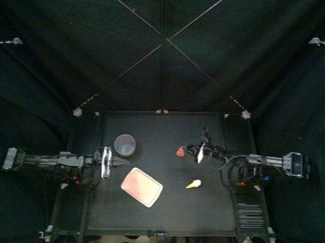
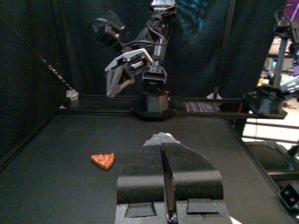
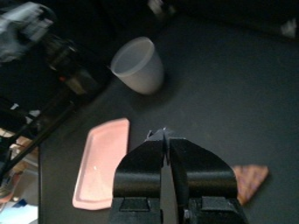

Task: Pick the pie then place it on the pink plate
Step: Pick the pie

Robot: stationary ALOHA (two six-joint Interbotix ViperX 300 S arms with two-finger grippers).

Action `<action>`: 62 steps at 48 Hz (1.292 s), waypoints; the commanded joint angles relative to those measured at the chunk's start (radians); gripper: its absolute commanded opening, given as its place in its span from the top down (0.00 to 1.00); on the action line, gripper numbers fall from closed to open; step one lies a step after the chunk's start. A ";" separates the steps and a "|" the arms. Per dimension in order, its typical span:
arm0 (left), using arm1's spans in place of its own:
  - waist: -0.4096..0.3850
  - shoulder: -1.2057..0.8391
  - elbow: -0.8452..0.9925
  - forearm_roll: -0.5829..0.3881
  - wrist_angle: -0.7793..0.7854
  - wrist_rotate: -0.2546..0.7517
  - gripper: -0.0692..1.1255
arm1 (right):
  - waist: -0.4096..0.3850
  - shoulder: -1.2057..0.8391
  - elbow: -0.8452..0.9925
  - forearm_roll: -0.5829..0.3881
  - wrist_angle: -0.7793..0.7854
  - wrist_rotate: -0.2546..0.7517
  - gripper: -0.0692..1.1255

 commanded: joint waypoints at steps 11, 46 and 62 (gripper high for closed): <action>0.005 0.005 0.014 0.000 -0.006 0.000 0.89 | -0.080 0.215 -0.210 0.080 0.460 0.041 0.42; 0.021 0.005 0.048 0.000 -0.011 0.000 0.89 | -0.247 0.545 -0.474 -0.037 0.882 0.239 0.08; 0.021 0.005 0.054 0.000 -0.011 0.002 0.89 | -0.114 0.569 -0.448 -0.492 0.747 0.962 0.08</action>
